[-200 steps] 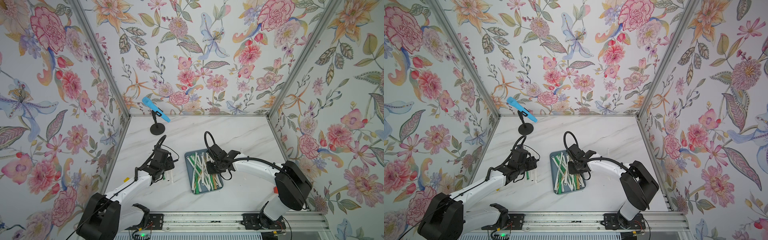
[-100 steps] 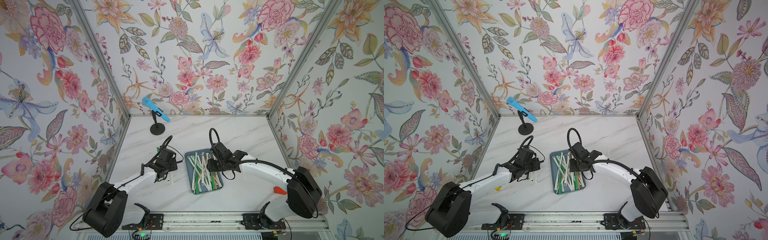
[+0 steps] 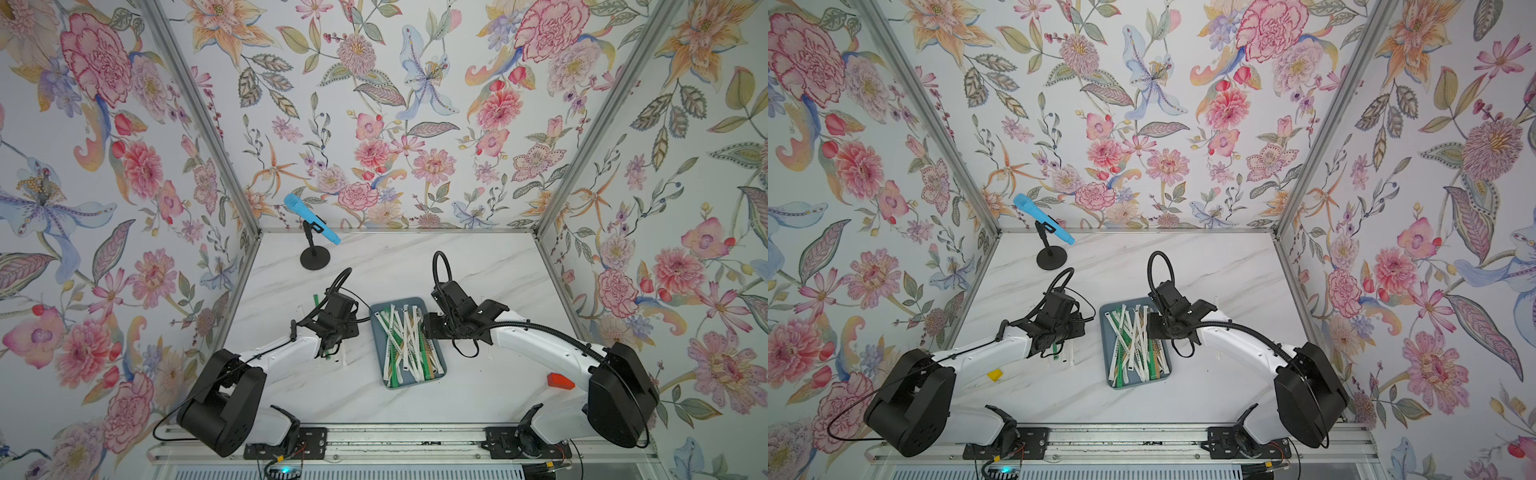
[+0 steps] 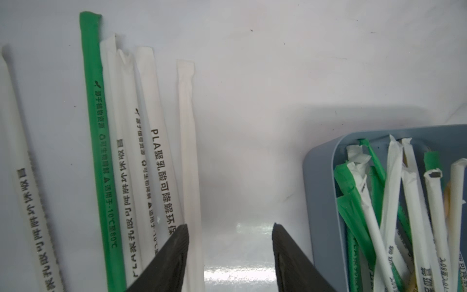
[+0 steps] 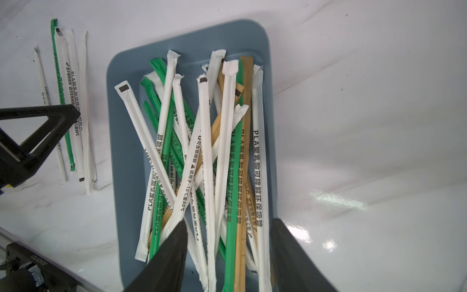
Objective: Put the straws into the storage box
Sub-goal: Pick up the straw from the center of the board.
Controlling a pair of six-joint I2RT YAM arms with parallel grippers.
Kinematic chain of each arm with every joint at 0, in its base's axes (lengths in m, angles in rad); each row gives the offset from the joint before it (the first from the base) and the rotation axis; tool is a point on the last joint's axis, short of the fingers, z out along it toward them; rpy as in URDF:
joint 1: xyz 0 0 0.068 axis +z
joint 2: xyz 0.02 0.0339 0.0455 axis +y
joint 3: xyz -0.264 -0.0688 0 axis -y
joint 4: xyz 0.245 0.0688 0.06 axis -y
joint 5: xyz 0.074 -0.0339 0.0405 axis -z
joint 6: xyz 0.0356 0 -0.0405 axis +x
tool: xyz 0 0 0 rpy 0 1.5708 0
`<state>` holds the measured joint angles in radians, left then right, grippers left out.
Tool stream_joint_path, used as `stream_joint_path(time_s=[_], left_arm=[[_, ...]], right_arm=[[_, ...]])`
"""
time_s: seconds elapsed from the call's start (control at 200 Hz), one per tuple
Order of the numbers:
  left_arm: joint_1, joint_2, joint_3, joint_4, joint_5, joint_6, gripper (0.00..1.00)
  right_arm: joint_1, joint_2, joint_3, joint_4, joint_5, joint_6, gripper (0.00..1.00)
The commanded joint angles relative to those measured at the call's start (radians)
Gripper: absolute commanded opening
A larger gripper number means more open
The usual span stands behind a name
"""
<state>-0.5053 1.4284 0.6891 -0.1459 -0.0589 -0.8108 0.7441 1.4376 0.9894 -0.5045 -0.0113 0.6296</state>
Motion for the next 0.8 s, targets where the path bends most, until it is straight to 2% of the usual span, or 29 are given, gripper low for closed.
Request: stream_joint_path(time_s=[0.0,0.415,0.761,0.796], left_arm=[[0.007,0.053,0.027,-0.003,-0.018,-0.006,0.56],[0.019,0.074,0.046,-0.03,-0.077,-0.005,0.56],[0.021,0.128,0.047,-0.024,-0.096,0.006,0.54],[0.021,0.164,0.049,-0.025,-0.097,0.009,0.53]], right_arm=[[-0.009,-0.049,-0.019,-0.012,0.001,0.005,0.55],[-0.046,-0.096,-0.053,-0.012,-0.012,0.006,0.55],[-0.054,-0.126,-0.054,-0.012,-0.01,0.014,0.55],[-0.054,-0.131,-0.054,-0.011,-0.009,0.015,0.55]])
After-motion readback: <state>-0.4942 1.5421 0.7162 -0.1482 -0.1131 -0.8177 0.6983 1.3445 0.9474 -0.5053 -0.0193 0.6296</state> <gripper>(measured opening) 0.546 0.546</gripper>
